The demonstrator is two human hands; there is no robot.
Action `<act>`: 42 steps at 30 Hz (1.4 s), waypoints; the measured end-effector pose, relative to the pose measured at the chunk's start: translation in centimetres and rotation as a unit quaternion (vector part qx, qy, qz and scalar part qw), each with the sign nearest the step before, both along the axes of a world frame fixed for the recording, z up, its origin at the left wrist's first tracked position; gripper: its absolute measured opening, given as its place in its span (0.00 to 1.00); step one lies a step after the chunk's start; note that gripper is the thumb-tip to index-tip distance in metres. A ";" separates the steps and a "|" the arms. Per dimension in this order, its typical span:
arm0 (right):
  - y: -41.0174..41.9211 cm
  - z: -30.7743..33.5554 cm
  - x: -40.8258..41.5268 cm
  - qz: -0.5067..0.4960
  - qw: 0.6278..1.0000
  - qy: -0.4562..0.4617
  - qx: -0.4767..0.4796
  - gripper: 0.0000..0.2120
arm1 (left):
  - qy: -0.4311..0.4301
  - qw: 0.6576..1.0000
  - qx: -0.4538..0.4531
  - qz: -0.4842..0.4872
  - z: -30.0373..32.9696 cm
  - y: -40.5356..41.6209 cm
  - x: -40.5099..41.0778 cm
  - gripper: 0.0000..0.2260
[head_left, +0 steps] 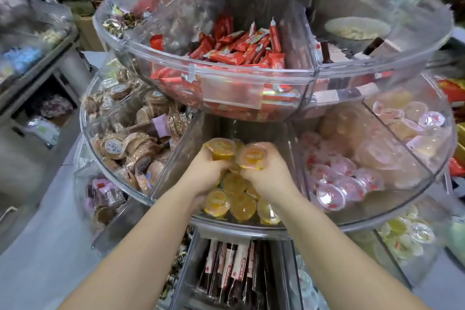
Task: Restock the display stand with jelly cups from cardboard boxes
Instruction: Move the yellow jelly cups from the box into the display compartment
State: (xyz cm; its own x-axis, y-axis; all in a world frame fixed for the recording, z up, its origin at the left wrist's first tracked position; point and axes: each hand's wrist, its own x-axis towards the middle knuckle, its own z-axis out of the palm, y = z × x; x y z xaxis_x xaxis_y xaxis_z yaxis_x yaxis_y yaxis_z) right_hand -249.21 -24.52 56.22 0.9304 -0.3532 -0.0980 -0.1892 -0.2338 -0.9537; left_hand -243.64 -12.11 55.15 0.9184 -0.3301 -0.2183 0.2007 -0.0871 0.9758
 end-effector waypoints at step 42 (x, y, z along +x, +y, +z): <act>4.1 0.6 -0.9 -0.117 0.981 0.003 0.154 0.10 | -0.037 0.998 -0.013 0.048 1.5 4.5 -1.6 0.23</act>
